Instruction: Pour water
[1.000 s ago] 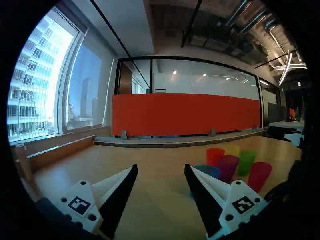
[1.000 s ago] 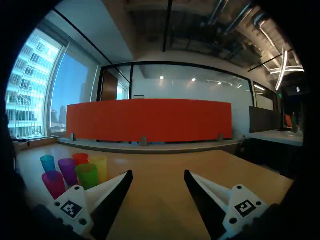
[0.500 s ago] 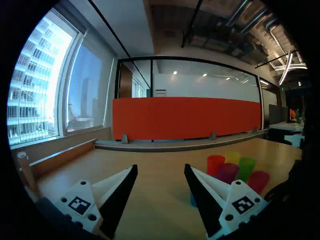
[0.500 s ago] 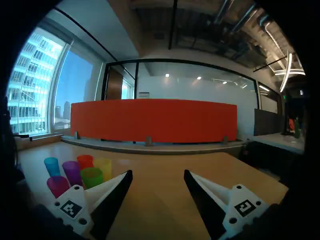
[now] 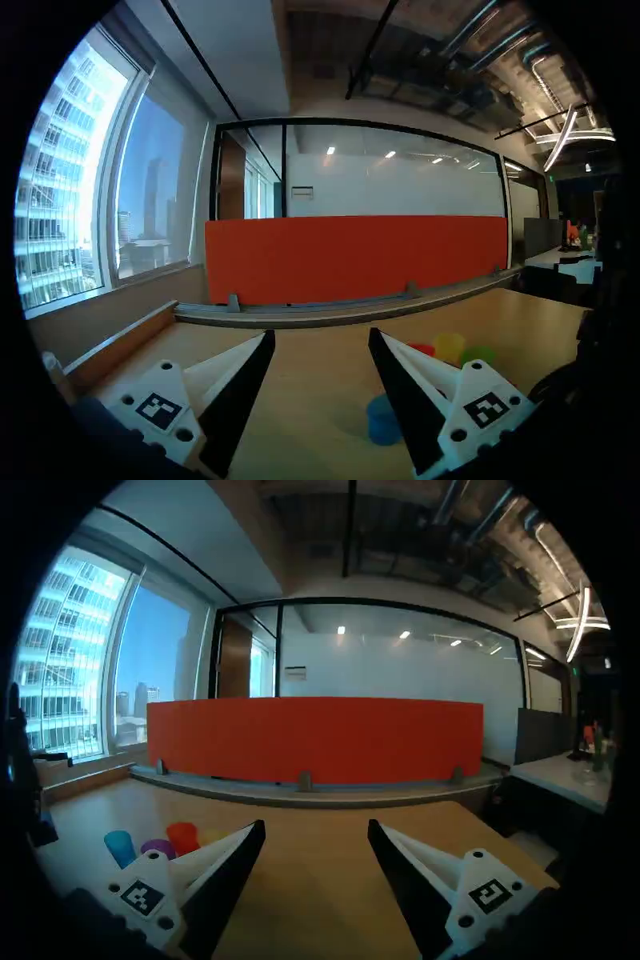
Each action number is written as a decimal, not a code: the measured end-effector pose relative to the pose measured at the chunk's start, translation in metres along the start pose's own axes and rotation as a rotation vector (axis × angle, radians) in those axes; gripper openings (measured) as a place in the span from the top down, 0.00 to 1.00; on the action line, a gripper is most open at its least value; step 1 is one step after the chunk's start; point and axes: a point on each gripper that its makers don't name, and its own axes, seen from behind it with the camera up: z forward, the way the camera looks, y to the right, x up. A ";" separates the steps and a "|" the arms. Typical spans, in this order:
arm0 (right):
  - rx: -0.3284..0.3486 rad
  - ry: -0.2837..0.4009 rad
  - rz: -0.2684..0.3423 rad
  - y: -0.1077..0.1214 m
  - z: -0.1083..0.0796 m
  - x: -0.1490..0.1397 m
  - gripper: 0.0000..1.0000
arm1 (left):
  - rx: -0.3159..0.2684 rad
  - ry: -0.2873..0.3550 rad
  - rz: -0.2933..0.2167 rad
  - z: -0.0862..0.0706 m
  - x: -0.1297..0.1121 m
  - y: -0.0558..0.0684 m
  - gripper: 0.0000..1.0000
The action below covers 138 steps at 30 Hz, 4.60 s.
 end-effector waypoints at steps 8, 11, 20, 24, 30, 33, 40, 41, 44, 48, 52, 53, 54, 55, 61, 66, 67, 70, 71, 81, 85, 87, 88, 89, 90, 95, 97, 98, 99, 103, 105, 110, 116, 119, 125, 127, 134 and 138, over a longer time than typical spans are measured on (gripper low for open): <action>0.027 0.005 -0.004 -0.003 0.003 0.039 0.01 | -0.034 0.002 0.008 0.006 0.040 -0.002 0.14; 0.039 0.010 -0.015 -0.006 0.004 0.052 0.01 | -0.044 0.004 0.012 0.008 0.053 -0.002 0.14; 0.071 0.018 -0.027 -0.013 0.010 0.081 0.01 | -0.091 -0.002 0.019 0.012 0.079 0.003 0.14; 0.088 0.023 -0.022 -0.016 0.010 0.086 0.01 | -0.114 0.004 0.011 0.013 0.085 0.006 0.14; 0.134 0.012 -0.009 -0.022 0.011 0.085 0.01 | -0.162 0.015 0.021 0.014 0.092 0.014 0.14; 0.177 0.001 0.000 -0.029 0.011 0.084 0.01 | -0.188 0.021 0.028 0.013 0.096 0.018 0.14; 0.301 -0.022 0.010 -0.052 0.006 0.083 0.01 | -0.263 -0.004 0.017 0.012 0.095 0.032 0.14; 0.319 -0.021 0.010 -0.056 0.005 0.084 0.01 | -0.275 -0.008 0.015 0.012 0.094 0.034 0.14; 0.371 -0.018 -0.001 -0.066 0.002 0.085 0.01 | -0.304 -0.020 0.016 0.011 0.092 0.039 0.14; 0.438 -0.019 -0.012 -0.080 -0.003 0.087 0.01 | -0.332 -0.038 0.014 0.011 0.087 0.043 0.14; 0.481 -0.025 -0.009 -0.088 -0.004 0.090 0.01 | -0.368 -0.059 -0.001 0.009 0.083 0.047 0.14; 0.489 -0.027 -0.011 -0.089 -0.004 0.090 0.01 | -0.376 -0.062 -0.004 0.009 0.082 0.048 0.14; 0.497 -0.029 -0.013 -0.091 -0.004 0.090 0.01 | -0.383 -0.066 -0.007 0.009 0.081 0.049 0.14; 0.503 -0.034 -0.018 -0.091 -0.004 0.089 0.01 | -0.387 -0.071 -0.007 0.009 0.080 0.050 0.14; 0.535 -0.071 -0.049 -0.096 -0.005 0.083 0.01 | -0.408 -0.112 0.014 0.010 0.067 0.051 0.14; 0.558 -0.091 -0.076 -0.100 -0.006 0.079 0.01 | -0.431 -0.144 0.033 0.009 0.056 0.056 0.14; 0.563 -0.096 -0.082 -0.101 -0.006 0.078 0.01 | -0.435 -0.148 0.036 0.009 0.055 0.057 0.14; 0.579 -0.110 -0.094 -0.102 -0.007 0.075 0.01 | -0.447 -0.157 0.046 0.008 0.051 0.059 0.14; 0.584 -0.115 -0.097 -0.103 -0.008 0.073 0.01 | -0.452 -0.159 0.049 0.008 0.050 0.060 0.14; 0.618 -0.174 -0.130 -0.104 -0.011 0.052 0.01 | -0.470 -0.212 0.072 0.007 0.029 0.060 0.14; 0.627 -0.197 -0.145 -0.104 -0.011 0.040 0.01 | -0.471 -0.237 0.083 0.006 0.015 0.059 0.14; 0.631 -0.206 -0.153 -0.104 -0.011 0.034 0.01 | -0.471 -0.248 0.086 0.006 0.007 0.058 0.14; 0.633 -0.211 -0.158 -0.104 -0.011 0.031 0.01 | -0.472 -0.254 0.087 0.006 0.003 0.059 0.14; 0.635 -0.216 -0.162 -0.104 -0.011 0.028 0.01 | -0.473 -0.260 0.088 0.005 -0.001 0.059 0.14; 0.636 -0.220 -0.166 -0.104 -0.011 0.025 0.01 | -0.474 -0.265 0.089 0.005 -0.005 0.059 0.14; 0.639 -0.237 -0.178 -0.104 -0.010 0.013 0.01 | -0.476 -0.293 0.105 0.005 -0.025 0.060 0.14; 0.639 -0.243 -0.181 -0.104 -0.010 0.008 0.01 | -0.478 -0.303 0.112 0.005 -0.032 0.061 0.14; 0.640 -0.245 -0.183 -0.103 -0.010 0.006 0.01 | -0.479 -0.308 0.115 0.005 -0.035 0.062 0.14; 0.640 -0.248 -0.185 -0.103 -0.010 0.004 0.01 | -0.481 -0.312 0.117 0.004 -0.038 0.062 0.14; 0.641 -0.264 -0.188 -0.102 -0.010 -0.005 0.01 | -0.488 -0.330 0.117 0.003 -0.049 0.064 0.14; 0.641 -0.272 -0.187 -0.101 -0.010 -0.010 0.01 | -0.491 -0.337 0.116 0.002 -0.055 0.065 0.14; 0.645 -0.286 -0.187 -0.101 -0.007 -0.018 0.01 | -0.499 -0.359 0.125 0.001 -0.068 0.066 0.14; 0.653 -0.300 -0.190 -0.102 -0.004 -0.028 0.01 | -0.506 -0.382 0.140 0.001 -0.082 0.070 0.14; 0.657 -0.309 -0.195 -0.102 -0.002 -0.033 0.01 | -0.507 -0.391 0.148 0.001 -0.088 0.070 0.14; 0.666 -0.323 -0.204 -0.107 0.002 -0.045 0.01 | -0.510 -0.421 0.164 0.000 -0.104 0.070 0.14; 0.669 -0.328 -0.208 -0.108 0.004 -0.049 0.01 | -0.513 -0.433 0.172 0.000 -0.111 0.071 0.14; 0.678 -0.344 -0.210 -0.113 0.011 -0.063 0.01 | -0.520 -0.471 0.186 0.001 -0.131 0.073 0.14; 0.684 -0.352 -0.217 -0.116 0.014 -0.069 0.01 | -0.524 -0.495 0.193 0.004 -0.143 0.073 0.14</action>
